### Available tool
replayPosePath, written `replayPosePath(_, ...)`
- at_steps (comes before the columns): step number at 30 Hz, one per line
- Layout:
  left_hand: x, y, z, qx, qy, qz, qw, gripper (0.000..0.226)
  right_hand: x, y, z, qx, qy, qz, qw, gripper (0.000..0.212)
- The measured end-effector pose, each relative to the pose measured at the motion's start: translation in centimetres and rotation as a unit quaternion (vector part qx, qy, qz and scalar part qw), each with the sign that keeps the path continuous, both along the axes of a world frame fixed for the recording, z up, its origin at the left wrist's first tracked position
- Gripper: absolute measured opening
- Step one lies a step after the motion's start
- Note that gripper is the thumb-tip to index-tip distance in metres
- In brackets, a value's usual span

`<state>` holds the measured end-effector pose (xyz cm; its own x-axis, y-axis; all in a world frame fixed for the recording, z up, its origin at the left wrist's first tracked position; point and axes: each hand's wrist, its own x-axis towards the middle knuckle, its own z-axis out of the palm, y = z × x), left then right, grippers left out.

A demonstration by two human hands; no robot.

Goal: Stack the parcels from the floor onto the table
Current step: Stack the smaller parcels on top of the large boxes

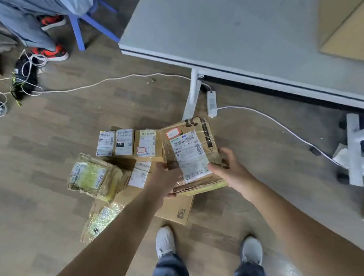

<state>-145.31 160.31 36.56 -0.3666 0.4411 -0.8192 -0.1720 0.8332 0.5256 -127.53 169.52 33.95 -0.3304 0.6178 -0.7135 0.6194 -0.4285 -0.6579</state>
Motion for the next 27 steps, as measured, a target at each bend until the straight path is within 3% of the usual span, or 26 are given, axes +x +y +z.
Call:
replayPosePath(9, 4.1, -0.8, 15.6, 0.044, -0.050, 0.025, 0.997, 0.042, 3.4, 0.6, 16.5, 0.055, 0.019, 0.056, 0.997, 0.066)
replayPosePath(15, 6.2, -0.1, 24.3, 0.152, 0.001, 0.017, 0.988, 0.028, 6.4, 2.3, 26.5, 0.089, 0.077, 0.070, 0.991, 0.058)
replayPosePath(20, 8.4, 1.1, 31.3, 0.301, 0.034, 0.017, 0.953, 0.023, 9.9, 5.3, 34.3, 0.117, 0.127, 0.097, 0.980, 0.074)
replayPosePath(27, 14.6, 4.6, 38.4, 0.455, -0.002, 0.010, 0.890, 0.023, 15.0, 11.0, 43.1, 0.152, 0.159, 0.136, 0.966, 0.101)
